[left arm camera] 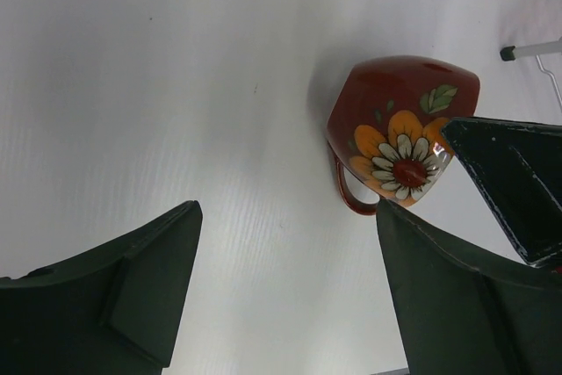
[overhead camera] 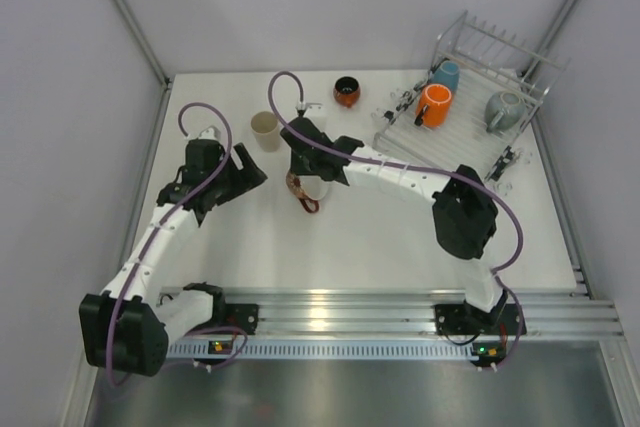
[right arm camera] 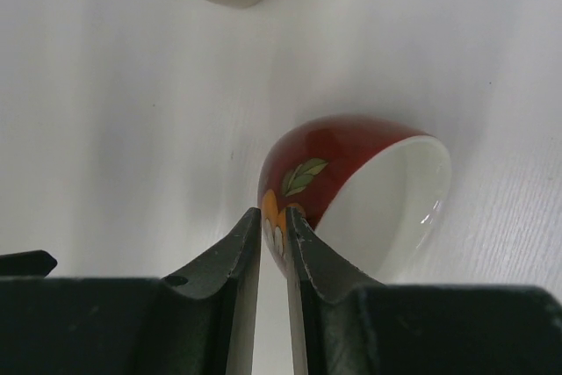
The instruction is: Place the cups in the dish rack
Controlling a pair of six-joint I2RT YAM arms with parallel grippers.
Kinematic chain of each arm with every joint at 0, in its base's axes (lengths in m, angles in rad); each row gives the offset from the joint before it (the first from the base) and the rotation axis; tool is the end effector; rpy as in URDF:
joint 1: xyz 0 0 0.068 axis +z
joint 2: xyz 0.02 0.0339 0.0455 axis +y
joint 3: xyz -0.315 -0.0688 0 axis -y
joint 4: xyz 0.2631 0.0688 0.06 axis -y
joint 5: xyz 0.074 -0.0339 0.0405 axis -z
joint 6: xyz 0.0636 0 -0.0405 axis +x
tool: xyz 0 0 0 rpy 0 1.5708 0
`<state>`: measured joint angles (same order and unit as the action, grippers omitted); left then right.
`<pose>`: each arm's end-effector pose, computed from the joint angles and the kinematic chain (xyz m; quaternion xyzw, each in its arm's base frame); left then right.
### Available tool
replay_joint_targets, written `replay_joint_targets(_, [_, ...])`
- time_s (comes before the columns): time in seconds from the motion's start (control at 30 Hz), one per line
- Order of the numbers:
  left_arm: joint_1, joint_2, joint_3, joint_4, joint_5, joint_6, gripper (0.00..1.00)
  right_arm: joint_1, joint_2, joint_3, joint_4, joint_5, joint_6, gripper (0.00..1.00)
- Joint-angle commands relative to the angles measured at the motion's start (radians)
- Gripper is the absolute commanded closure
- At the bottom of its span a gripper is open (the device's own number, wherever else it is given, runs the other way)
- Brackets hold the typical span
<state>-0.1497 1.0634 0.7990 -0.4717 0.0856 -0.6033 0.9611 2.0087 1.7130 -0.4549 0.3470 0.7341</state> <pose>0.2349 -0.0409 0.2857 -0.1885 0.8938 -0.1853 0.3622 0.3158 0.4144 0.2882 -0.0339 0.9053 0.1896 0.3786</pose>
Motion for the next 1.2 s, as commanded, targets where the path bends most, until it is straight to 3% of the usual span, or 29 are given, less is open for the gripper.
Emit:
replay_joint_targets(0.0, [0.001,0.004,0.023,0.036,0.055,0.034,0.14,0.014,0.002,0.039,0.004,0.030,-0.018,0.82])
replay_joint_targets(0.07, [-0.007,0.010,0.034,0.045,0.092,0.088,0.15,0.007,-0.037,0.017,-0.002,0.027,-0.038,0.82])
replay_joint_targets(0.27, [-0.119,0.090,0.124,0.042,-0.019,0.102,0.19,-0.047,-0.244,-0.128,0.019,0.060,-0.087,0.82])
replay_joint_targets(0.4, [-0.252,0.158,0.192,0.036,-0.162,0.096,0.18,-0.136,-0.366,-0.254,0.031,0.044,-0.093,0.82])
replay_joint_targets(0.57, [-0.336,0.292,0.272,0.016,-0.240,0.076,0.17,-0.238,-0.536,-0.470,0.120,-0.017,-0.096,0.82])
replay_joint_targets(0.73, [-0.412,0.434,0.387,-0.120,-0.435,0.010,0.18,-0.320,-0.629,-0.568,0.157,-0.071,-0.104,0.82])
replay_joint_targets(1.03, [-0.427,0.543,0.419,-0.130,-0.400,-0.041,0.24,-0.404,-0.729,-0.674,0.209,-0.128,-0.122,0.82])
replay_joint_targets(1.17, [-0.442,0.572,0.424,-0.131,-0.409,-0.046,0.32,-0.426,-0.729,-0.702,0.223,-0.169,-0.130,0.82])
